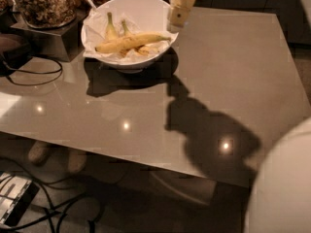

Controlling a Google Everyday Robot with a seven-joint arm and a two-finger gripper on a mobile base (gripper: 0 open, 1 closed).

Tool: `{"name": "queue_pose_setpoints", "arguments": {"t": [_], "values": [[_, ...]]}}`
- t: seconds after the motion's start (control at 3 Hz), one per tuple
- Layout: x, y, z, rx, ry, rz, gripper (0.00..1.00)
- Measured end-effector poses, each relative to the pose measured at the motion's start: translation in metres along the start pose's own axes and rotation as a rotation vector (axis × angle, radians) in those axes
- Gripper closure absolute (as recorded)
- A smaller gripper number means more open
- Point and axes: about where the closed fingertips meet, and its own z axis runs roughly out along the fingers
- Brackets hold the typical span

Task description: Pick banana from white bowl

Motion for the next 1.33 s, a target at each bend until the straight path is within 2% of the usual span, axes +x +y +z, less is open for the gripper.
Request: {"name": "queue_pose_setpoints", "arguments": {"t": [0.33,0.67,1.33], "values": [[-0.009,-0.009,-0.002,0.034,-0.031,-0.006,0.00],[-0.024,-0.016,0.001,0.031,-0.077,-0.027,0.00],[-0.065,-0.035,0.012,0.008,-0.156,-0.084,0.09]]}}
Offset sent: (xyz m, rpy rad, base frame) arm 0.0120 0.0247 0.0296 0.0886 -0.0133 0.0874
